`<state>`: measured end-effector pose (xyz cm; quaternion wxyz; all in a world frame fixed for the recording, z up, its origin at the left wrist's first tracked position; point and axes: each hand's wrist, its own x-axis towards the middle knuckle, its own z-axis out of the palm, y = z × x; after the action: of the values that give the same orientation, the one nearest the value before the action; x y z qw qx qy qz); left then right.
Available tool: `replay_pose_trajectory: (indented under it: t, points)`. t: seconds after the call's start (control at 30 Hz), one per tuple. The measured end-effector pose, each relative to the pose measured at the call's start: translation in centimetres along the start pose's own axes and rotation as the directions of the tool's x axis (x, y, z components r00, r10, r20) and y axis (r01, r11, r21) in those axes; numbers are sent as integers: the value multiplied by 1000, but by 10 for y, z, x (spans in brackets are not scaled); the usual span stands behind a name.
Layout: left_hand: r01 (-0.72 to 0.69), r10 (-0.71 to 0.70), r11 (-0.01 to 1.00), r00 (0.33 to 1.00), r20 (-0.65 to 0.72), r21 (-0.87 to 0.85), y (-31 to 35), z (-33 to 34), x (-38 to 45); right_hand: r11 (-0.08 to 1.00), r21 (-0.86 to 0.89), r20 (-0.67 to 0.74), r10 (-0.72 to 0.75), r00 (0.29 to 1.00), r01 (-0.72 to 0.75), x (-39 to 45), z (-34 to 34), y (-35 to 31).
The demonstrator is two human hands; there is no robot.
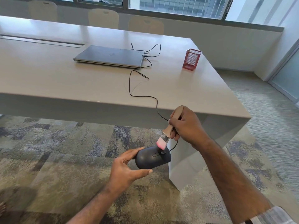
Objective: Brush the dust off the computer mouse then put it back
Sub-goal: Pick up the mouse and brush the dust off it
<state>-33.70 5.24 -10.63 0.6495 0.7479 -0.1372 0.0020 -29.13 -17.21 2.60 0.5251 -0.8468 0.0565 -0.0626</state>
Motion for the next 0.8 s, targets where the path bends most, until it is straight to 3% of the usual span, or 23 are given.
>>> replay_pose_trajectory:
  t: [0.17, 0.27, 0.37, 0.5, 0.67, 0.8]
  points:
    - [12, -12, 1000, 1000, -15, -1, 1, -1, -3, 996, -85, -48, -11, 999, 7, 3, -5, 2]
    - [19, -19, 1000, 1000, -16, -5, 0, -1, -3, 999, 36, -58, -22, 998, 24, 3, -2, -3]
    - [17, -17, 1000, 1000, -5, 7, 1, 0, -2, 991, 131, 24, -3, 1000, 0, 4, 9, -9]
    - [26, -26, 1000, 1000, 8, 11, 2, -1, -3, 1000, -1, 138, 26, 990, -26, 2, 15, -6]
    - [36, -36, 999, 999, 9, 31, 3, -2, -5, 984, -180, 32, 17, 999, -11, 5, 4, -2]
    - [32, -33, 999, 999, 10, 30, 5, -2, -6, 995, -92, -32, -36, 999, 33, 4, 0, -7]
